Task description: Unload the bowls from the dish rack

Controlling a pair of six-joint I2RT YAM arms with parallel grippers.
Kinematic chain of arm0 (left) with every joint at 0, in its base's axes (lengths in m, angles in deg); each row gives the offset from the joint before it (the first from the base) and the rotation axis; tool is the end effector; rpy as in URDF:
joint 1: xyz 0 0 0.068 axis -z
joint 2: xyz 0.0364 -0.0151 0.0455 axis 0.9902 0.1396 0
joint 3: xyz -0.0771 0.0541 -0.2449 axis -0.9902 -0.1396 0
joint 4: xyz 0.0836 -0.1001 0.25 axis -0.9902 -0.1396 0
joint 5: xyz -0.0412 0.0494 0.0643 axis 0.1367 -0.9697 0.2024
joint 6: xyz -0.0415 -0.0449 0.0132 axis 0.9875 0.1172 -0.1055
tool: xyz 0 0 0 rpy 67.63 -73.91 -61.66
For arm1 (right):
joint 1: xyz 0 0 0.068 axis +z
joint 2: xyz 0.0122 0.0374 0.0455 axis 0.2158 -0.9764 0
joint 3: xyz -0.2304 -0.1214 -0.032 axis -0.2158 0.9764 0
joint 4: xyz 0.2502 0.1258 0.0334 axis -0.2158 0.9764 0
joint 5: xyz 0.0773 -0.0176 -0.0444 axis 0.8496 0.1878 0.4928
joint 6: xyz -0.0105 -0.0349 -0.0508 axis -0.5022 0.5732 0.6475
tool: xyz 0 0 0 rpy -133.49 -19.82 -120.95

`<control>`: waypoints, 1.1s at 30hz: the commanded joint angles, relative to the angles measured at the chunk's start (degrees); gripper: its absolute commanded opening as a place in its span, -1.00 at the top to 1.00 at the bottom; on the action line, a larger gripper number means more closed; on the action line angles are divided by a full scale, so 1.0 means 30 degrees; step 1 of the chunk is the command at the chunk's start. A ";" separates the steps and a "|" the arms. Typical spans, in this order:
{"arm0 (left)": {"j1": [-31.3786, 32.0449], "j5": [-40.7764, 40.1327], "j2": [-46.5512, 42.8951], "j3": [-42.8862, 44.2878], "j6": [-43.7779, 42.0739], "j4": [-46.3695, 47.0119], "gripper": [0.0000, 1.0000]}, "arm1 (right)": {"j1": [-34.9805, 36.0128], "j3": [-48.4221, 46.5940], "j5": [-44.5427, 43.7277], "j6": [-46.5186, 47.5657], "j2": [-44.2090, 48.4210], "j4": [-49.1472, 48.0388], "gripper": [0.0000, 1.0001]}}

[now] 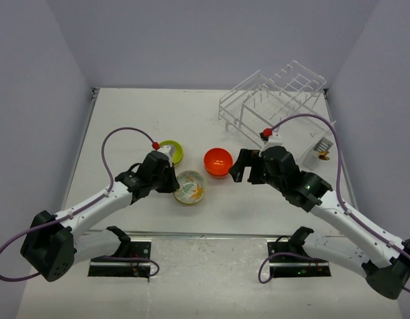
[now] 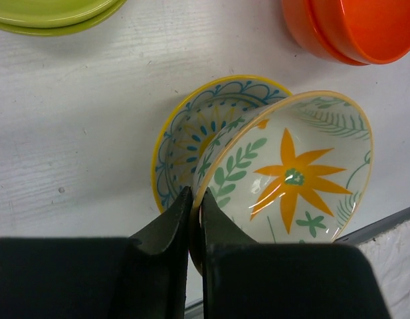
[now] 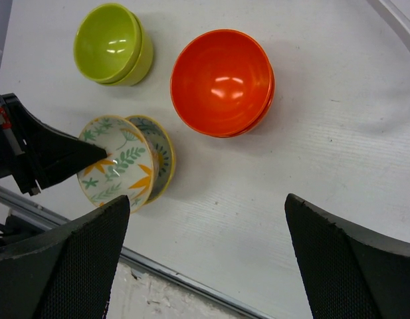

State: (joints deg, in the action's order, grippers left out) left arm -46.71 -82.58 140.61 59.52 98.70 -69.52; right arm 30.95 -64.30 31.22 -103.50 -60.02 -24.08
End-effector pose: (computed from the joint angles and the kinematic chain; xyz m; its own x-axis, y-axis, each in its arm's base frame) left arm 0.2104 -0.1500 0.1811 -0.8428 -0.1130 -0.5262 0.1236 0.9109 -0.3936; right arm 0.1784 0.1566 0.3044 -0.6454 0.1996 -0.7373 -0.2180 0.8770 0.4283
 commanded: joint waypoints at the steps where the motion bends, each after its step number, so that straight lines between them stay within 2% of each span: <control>1: -0.0007 0.0000 -0.0651 0.0078 -0.0014 0.0787 0.83 | -0.0059 0.0338 0.0372 0.0254 0.0473 -0.0784 -0.98; 2: 0.0022 -0.0059 -0.0505 0.0048 -0.0014 0.0786 0.75 | -0.0059 0.0338 0.0431 0.0254 0.0504 -0.0842 -0.98; 4: -0.0007 -0.0206 -0.0503 0.0019 0.0015 0.0874 0.40 | -0.0059 0.0309 0.0578 0.0341 0.0620 -0.0844 -0.98; 5: 0.0022 -0.0207 -0.0678 0.0019 0.0073 0.0932 0.14 | -0.0059 0.0309 0.0549 0.0371 0.0650 -0.0843 -0.98; 8: -0.0007 -0.0294 -0.1058 0.0369 -0.0043 0.0846 -0.29 | -0.0059 0.0221 0.0403 0.0458 0.0767 -0.0667 -0.98; 14: 0.0022 -0.2370 -0.3282 0.2535 -0.0219 -0.1728 -0.68 | -0.0059 0.0192 -0.0533 0.0371 0.1205 -0.0055 -0.97; 15: 0.0022 -0.3651 -0.3722 0.3118 -0.0249 -0.2719 -0.75 | -0.0088 0.0075 -0.1260 0.0400 0.1265 0.0180 -0.98; 16: 0.0022 -0.4418 -0.4596 0.3443 -0.0278 -0.3280 -0.99 | -0.0059 -0.0042 -0.1790 0.0429 0.1411 0.0414 -0.98; 21: -0.0007 -0.9776 -0.6566 0.5172 -0.0455 -0.6855 -1.00 | -0.0030 -0.1910 -0.6416 0.0341 0.3108 0.3428 -0.98; 22: -0.0007 -1.1672 -0.7090 0.5668 -0.0338 -0.7353 -1.00 | -0.0059 -0.2295 -0.7990 0.0632 0.3401 0.4014 -0.98; 24: -0.0007 -1.4194 -0.7678 0.6111 0.0072 -0.8527 -1.00 | -0.0059 -0.3146 -0.9376 0.0897 0.4309 0.5743 -0.98; 27: -0.0007 -1.6864 -0.9201 0.6319 0.0045 -0.9174 -1.00 | -0.0059 -0.3412 -1.0905 0.2386 0.5944 0.6394 -0.98; 28: -0.0007 -1.7485 -1.0046 0.6057 -0.0043 -0.9145 -1.00 | -0.0059 -0.3354 -1.1051 0.3581 0.6388 0.6306 -0.98; 30: -0.0007 -1.8599 -1.0929 0.5792 -0.0131 -0.8999 -1.00 | -0.0059 -0.3441 -1.1258 0.3828 0.7238 0.6480 -0.98; 33: -0.0007 -1.7936 -1.2512 0.5060 -0.1095 -0.8122 -1.00 | -0.0059 -0.3150 -1.0674 0.3682 0.8879 0.6599 -0.98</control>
State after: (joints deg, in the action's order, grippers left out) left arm -46.67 -130.54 105.64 76.24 97.62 -94.28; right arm 30.87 -73.54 1.98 -94.93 -35.43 -7.03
